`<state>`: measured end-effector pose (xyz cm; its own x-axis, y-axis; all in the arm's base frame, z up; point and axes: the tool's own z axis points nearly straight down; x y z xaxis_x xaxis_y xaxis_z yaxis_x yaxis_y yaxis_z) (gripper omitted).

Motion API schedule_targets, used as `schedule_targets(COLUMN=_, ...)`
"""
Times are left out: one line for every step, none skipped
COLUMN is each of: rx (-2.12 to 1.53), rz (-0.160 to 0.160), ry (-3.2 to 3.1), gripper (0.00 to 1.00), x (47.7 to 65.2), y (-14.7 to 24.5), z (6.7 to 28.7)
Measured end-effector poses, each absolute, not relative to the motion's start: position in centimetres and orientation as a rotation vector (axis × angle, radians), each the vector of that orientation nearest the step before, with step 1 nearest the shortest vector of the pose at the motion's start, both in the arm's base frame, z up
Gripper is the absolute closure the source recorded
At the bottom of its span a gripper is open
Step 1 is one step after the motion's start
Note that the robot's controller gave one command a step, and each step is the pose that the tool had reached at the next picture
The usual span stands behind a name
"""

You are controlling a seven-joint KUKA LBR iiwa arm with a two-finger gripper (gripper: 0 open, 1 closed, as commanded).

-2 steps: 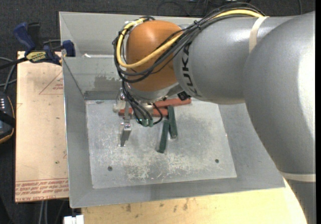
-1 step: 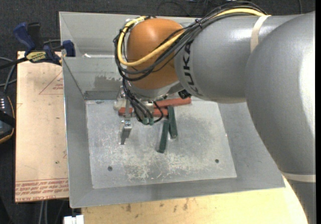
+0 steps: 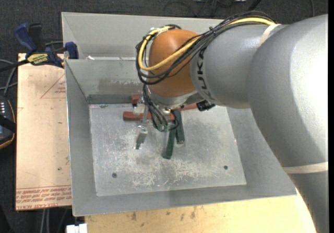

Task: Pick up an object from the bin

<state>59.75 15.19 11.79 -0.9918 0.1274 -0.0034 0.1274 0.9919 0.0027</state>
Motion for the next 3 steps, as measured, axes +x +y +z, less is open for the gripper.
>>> schedule_targets(rx=0.074, rz=0.001, ry=3.141, gripper=0.0, x=61.3, y=12.4, z=13.1)
schedule_targets(rx=0.157, rz=0.003, ry=3.134, gripper=0.0, x=61.7, y=11.6, z=13.5)
schedule_targets(rx=0.158, rz=0.022, ry=3.13, gripper=0.0, x=64.0, y=8.7, z=8.1)
